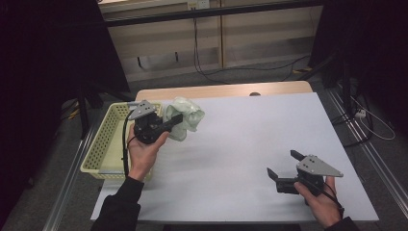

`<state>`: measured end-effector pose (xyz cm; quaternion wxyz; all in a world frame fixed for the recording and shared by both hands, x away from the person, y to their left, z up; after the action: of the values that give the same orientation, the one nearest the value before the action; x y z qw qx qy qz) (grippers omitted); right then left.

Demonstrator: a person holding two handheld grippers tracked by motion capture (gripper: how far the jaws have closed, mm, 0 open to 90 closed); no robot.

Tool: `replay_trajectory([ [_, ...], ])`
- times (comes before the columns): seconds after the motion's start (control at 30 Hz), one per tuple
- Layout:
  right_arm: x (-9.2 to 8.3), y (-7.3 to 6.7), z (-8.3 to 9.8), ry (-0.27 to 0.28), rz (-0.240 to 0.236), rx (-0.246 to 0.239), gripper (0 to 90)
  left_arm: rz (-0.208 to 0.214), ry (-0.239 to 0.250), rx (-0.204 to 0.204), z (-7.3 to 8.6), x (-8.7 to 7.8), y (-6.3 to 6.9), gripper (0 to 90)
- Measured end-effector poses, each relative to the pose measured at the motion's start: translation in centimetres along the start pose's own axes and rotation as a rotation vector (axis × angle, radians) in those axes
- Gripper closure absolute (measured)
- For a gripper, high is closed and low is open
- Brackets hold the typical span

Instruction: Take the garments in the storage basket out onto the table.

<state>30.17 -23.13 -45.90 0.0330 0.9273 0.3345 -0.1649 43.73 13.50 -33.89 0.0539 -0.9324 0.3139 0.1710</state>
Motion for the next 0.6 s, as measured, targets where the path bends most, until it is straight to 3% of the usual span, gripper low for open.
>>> replay_trajectory([
  [0.2, 0.0, 0.0, 0.0, 0.0, -0.001, -0.002, 1.5, 0.029, -0.011, 0.021, -0.3, 0.7, 1.5, 83.9],
  [0.6, 0.0, 0.0, 0.0, 0.0, -0.005, 0.0, 1.5, 0.087, -0.003, 0.016, -1.4, 1.7, 3.7, 83.8],
])
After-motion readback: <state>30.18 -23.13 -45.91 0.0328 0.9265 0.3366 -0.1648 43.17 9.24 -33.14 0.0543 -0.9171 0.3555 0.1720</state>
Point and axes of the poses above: each handheld gripper's, and its own axes: x roughly forward along the jaws, z roughly out of its underside, y roughly to its right, the point moved 4 cm from there along x, roughly forward along the jaws, and after that the axes turned 13 degrees about -z, right-handed, at the moved point
